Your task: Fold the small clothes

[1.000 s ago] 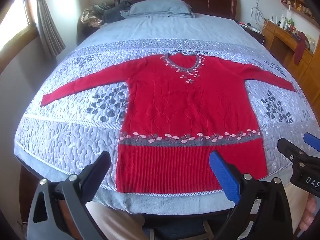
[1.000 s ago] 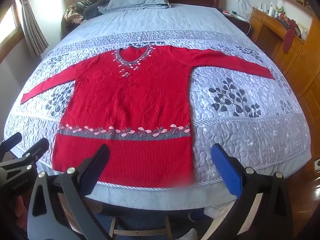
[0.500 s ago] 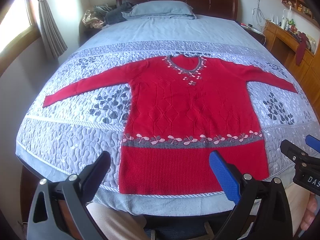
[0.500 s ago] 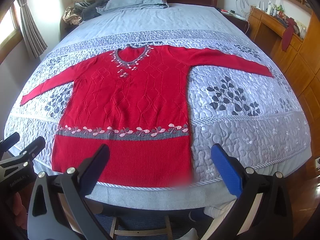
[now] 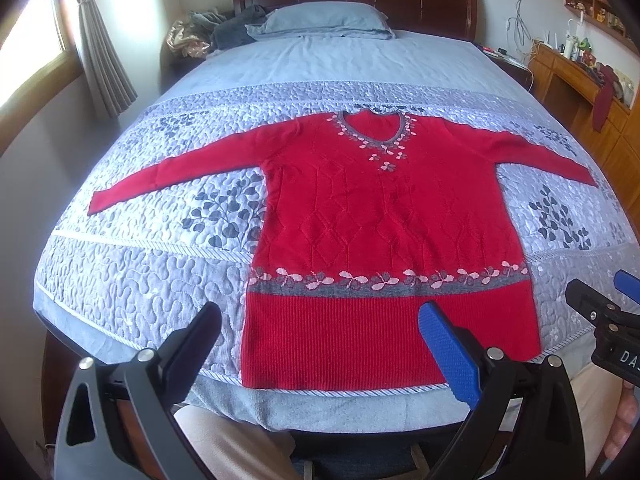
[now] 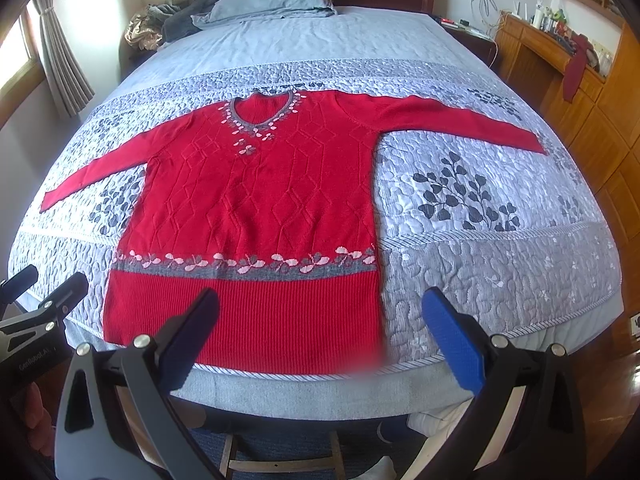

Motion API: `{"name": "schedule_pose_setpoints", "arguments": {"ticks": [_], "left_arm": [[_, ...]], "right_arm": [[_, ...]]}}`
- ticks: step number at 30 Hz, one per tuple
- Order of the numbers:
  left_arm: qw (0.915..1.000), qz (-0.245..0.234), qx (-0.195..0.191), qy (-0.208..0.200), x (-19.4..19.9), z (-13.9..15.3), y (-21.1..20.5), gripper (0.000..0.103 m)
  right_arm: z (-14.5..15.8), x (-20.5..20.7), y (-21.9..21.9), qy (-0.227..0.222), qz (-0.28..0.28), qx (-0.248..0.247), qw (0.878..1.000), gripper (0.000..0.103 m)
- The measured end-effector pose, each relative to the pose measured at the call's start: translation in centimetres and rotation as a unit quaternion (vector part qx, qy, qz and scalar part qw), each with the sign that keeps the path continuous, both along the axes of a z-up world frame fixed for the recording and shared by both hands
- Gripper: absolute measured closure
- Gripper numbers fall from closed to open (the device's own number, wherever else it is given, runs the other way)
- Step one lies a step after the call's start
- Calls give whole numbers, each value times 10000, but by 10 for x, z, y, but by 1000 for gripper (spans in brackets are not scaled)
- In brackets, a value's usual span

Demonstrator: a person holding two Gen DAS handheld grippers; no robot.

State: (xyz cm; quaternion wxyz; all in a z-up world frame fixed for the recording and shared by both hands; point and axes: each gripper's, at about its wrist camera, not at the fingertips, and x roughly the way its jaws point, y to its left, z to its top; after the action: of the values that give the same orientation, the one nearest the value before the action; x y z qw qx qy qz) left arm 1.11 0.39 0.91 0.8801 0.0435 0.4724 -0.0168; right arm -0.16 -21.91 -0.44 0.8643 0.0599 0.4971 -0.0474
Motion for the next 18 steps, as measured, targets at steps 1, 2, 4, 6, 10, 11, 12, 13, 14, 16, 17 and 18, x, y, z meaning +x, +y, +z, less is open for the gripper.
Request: {"name": "schedule_pose_setpoints", "arguments": {"ticks": [1,2,4,6,10,11,12,13,14,16,17,18], "left_arm": [[10000,1,0,2,0,0,0,4],[10000,1,0,2,0,0,0,4],[10000,0,4,1,0,0,0,4],[10000,4,6,8,0,-1,1,4],[10000,8,13,7,1,-2,3,4],[10000,10,16,6,1,-2,3,4],[10000,14,18,8,1,-3,3,4],[10000,16,22,11,2,-3,3,4],[10000,16,18,12,2,-4,3,4],[10000,17,18,8,2,-3,3,4],[10000,17,21,10,2,-4,3,4],[10000,15,20,12,2,-4,3,4]], "right_arm": [[0,0,0,-2,-4,1,10000,3],[0,0,-1,-2,-3,0,10000,3],[0,-1,-1,-6,-5,0,10000,3],[0,0,-2,-4,-8,6,10000,3],[0,0,-1,-6,-8,0,10000,3],[0,0,-1,-7,-7,3,10000,3],[0,0,-2,-6,-5,5,10000,3],[0,0,-2,-2,-6,4,10000,3],[-1,0,-2,2,-10,7,10000,3],[-2,1,-4,15,-10,13,10000,3],[-2,2,-4,19,-10,12,10000,3],[-2,2,-5,22,-10,12,10000,3]]}}
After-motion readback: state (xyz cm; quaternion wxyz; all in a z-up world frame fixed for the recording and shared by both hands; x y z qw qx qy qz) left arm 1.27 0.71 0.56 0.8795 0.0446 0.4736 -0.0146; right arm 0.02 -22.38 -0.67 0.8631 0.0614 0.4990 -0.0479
